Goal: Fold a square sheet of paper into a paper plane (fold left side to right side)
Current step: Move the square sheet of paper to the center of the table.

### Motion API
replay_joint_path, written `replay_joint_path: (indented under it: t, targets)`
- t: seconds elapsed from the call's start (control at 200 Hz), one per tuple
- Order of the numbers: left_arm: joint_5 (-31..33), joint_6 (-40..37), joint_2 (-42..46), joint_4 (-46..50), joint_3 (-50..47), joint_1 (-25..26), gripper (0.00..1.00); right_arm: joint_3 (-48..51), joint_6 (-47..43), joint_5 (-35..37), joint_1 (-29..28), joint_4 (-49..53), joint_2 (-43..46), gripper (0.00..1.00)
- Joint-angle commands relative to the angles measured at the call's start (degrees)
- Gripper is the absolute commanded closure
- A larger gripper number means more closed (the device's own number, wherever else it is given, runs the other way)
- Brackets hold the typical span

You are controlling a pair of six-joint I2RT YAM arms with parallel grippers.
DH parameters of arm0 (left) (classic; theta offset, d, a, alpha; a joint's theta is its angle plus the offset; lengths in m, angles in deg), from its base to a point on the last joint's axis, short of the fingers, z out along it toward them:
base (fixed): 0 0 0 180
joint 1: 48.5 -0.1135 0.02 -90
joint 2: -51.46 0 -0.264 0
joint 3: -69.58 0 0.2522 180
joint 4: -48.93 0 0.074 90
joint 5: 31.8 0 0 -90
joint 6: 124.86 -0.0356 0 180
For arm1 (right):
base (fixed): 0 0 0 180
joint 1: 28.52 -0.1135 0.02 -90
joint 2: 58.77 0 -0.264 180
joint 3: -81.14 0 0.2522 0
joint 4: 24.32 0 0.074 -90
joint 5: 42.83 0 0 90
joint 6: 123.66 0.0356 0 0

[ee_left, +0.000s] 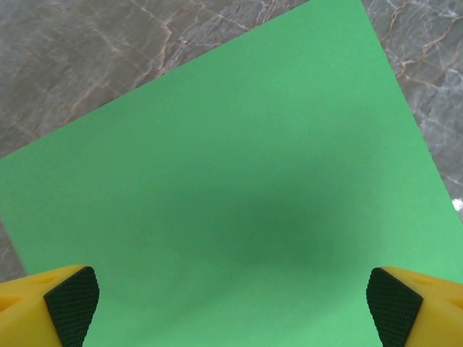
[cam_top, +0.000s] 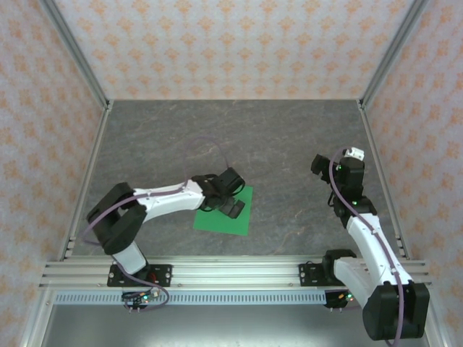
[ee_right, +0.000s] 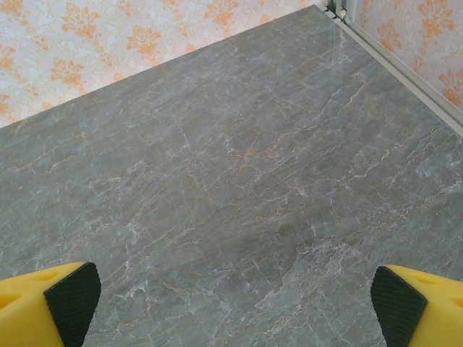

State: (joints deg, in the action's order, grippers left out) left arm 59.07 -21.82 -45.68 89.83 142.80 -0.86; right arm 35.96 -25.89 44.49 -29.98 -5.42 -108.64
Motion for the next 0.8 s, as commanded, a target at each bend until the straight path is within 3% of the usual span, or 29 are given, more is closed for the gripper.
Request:
replay_joint_path:
  t: [0.0,0.435,0.796]
  targets:
    - [1.43,2.86,-3.78,5.88,3.28,0.18,0.02,-2.07,0.66,-0.48,0.22,1.09,0.21,0.00]
    - [-1.74,6.66,-15.97,7.49,11.96,0.13,0.01,-2.37,0.49,-0.84,0.15,1.34,0.19,0.00]
    - [-5.73,-0.92,-23.13,6.96,23.13,-3.58,0.02,-1.98,1.41,-1.96,0.15,1.44,0.16,0.00]
